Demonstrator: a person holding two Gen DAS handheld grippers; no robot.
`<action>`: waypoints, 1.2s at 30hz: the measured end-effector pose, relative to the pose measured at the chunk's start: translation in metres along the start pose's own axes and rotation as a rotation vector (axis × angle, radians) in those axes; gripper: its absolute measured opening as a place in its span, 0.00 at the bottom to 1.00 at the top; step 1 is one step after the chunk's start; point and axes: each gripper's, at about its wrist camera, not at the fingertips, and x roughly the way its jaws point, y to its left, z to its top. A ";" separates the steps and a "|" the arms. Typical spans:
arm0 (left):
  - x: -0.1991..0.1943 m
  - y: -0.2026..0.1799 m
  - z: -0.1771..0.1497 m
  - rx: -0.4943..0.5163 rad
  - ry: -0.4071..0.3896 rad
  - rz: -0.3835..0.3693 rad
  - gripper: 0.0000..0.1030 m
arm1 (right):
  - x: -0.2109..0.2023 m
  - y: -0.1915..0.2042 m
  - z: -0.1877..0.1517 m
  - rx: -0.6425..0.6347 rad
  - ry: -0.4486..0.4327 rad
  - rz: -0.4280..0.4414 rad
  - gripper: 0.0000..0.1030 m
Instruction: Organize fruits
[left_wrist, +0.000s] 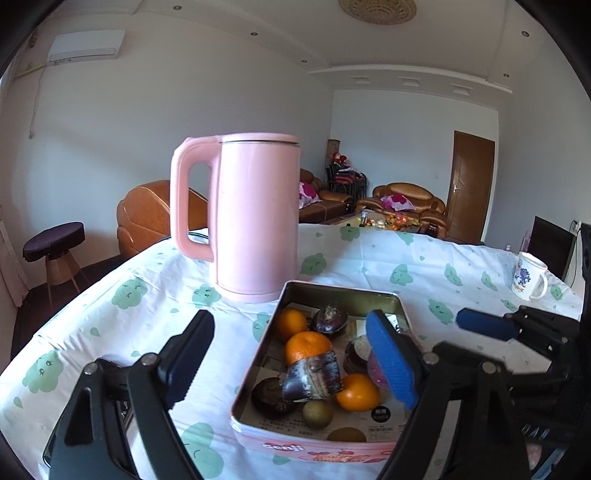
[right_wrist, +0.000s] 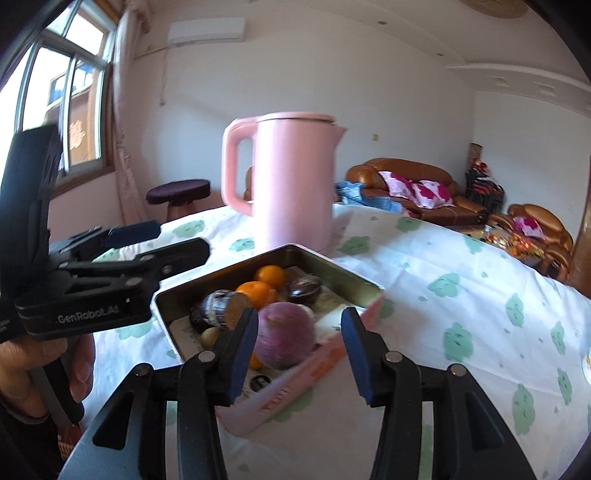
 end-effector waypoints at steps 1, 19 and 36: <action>-0.001 -0.002 0.000 0.002 0.000 -0.004 0.84 | -0.003 -0.003 0.000 0.010 -0.004 -0.006 0.48; -0.020 -0.028 0.003 0.055 -0.027 -0.010 0.95 | -0.040 -0.023 -0.001 0.093 -0.051 -0.056 0.60; -0.022 -0.040 0.004 0.077 -0.027 -0.014 0.96 | -0.051 -0.032 -0.006 0.123 -0.063 -0.066 0.61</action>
